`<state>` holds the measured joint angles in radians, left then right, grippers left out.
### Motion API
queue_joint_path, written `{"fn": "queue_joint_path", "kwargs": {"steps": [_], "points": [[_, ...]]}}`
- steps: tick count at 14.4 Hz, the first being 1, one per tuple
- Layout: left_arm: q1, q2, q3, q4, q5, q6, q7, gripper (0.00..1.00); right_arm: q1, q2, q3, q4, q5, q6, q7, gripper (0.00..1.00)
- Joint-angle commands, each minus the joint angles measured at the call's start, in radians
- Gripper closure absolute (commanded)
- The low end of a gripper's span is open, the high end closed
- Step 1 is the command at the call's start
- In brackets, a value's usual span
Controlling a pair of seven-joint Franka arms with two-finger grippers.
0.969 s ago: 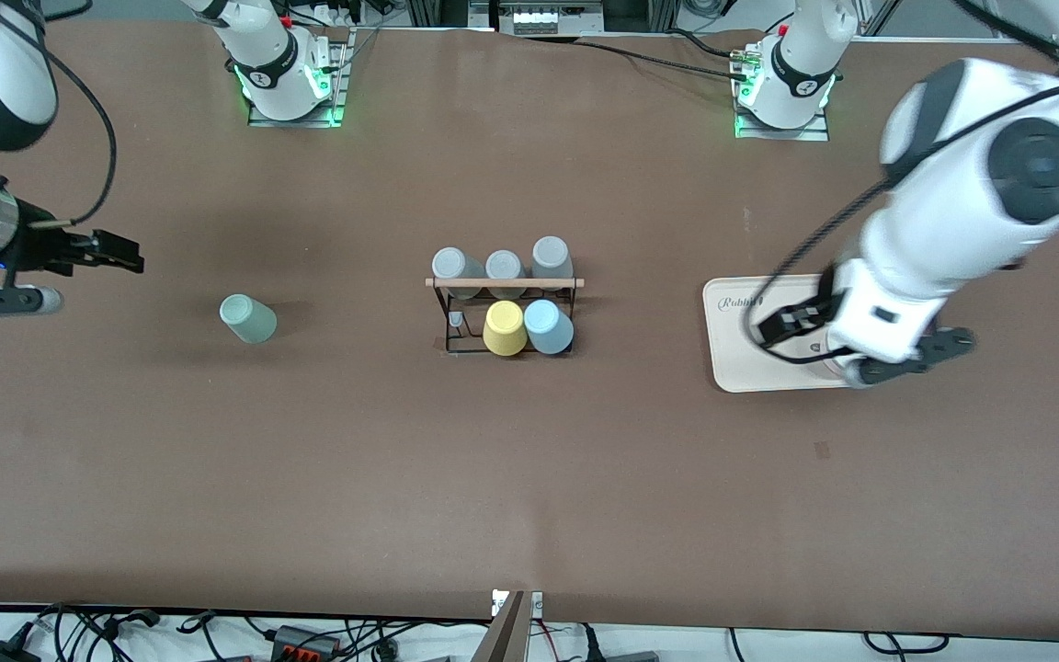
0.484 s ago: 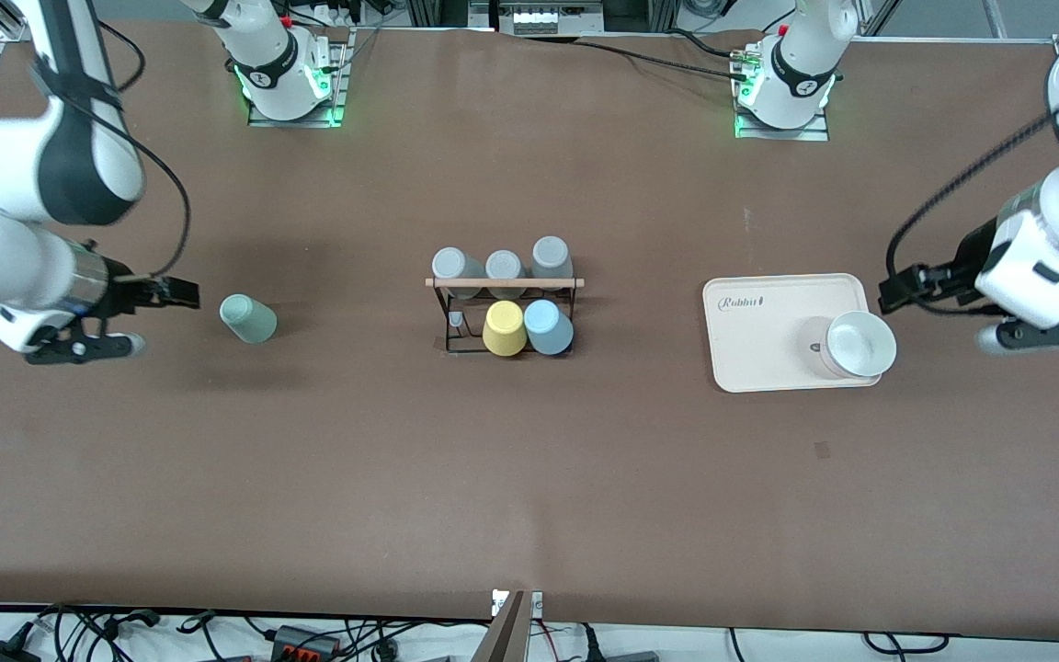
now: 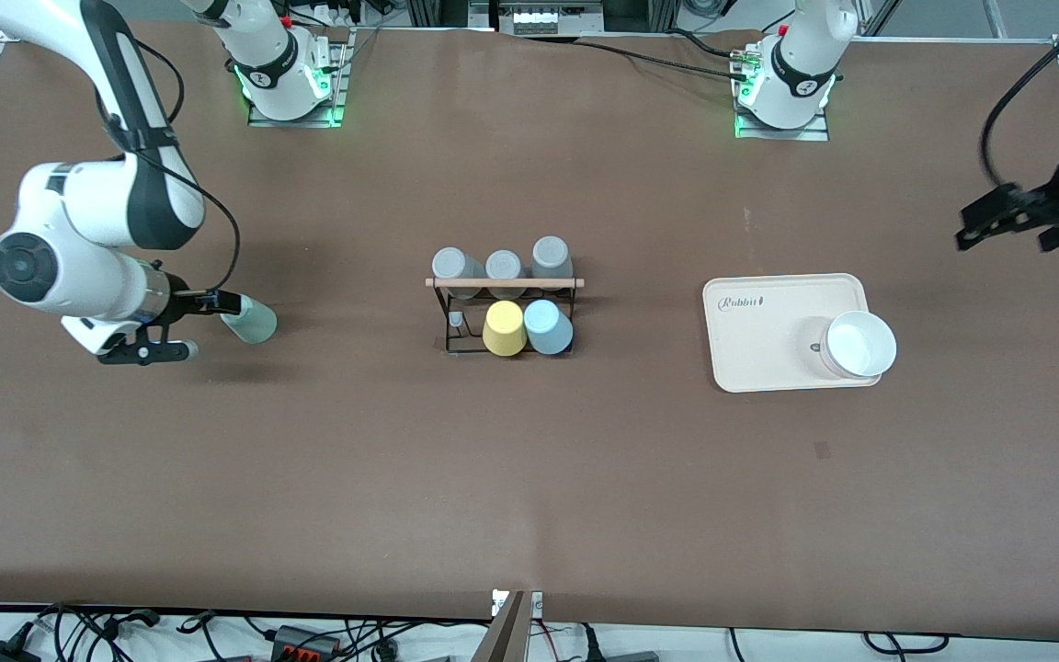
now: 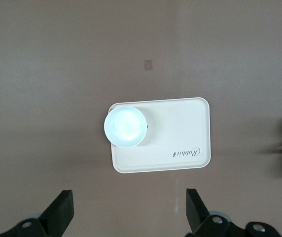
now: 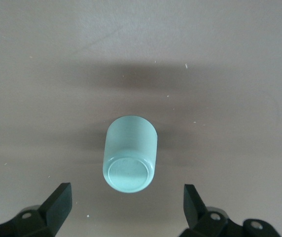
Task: Hang scattered cups on rack with three cups
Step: 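Grasp the pale teal cup on the table with the right gripper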
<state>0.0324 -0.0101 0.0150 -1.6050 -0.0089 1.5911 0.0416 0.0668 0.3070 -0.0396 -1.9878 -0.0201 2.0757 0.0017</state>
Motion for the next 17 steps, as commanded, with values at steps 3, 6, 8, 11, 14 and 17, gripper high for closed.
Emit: {"fn": "queue_joint_path", "kwargs": {"steps": [3, 6, 8, 11, 14, 17], "points": [[-0.016, -0.045, 0.013, -0.036, -0.011, 0.01, 0.018, 0.0, 0.005, -0.002, 0.0, -0.126, -0.018, 0.173, 0.035, 0.0], [-0.016, -0.045, 0.016, -0.029, -0.013, 0.007, 0.018, 0.0, 0.004, 0.035, 0.0, -0.129, -0.018, 0.211, 0.046, 0.0], [-0.016, -0.045, 0.01, -0.02, -0.009, -0.048, 0.02, 0.0, 0.001, 0.049, 0.0, -0.126, -0.017, 0.215, 0.046, 0.0], [-0.017, -0.039, 0.01, 0.017, -0.016, -0.06, 0.009, 0.0, 0.004, 0.049, 0.0, -0.12, -0.017, 0.216, 0.046, 0.0], [-0.02, 0.01, 0.01, 0.1, -0.013, -0.08, 0.009, 0.0, 0.004, 0.053, 0.0, -0.12, -0.017, 0.219, 0.046, 0.0], [-0.022, 0.032, 0.01, 0.132, -0.014, -0.089, 0.012, 0.0, -0.001, 0.076, 0.0, -0.115, -0.012, 0.224, 0.046, 0.01]]}}
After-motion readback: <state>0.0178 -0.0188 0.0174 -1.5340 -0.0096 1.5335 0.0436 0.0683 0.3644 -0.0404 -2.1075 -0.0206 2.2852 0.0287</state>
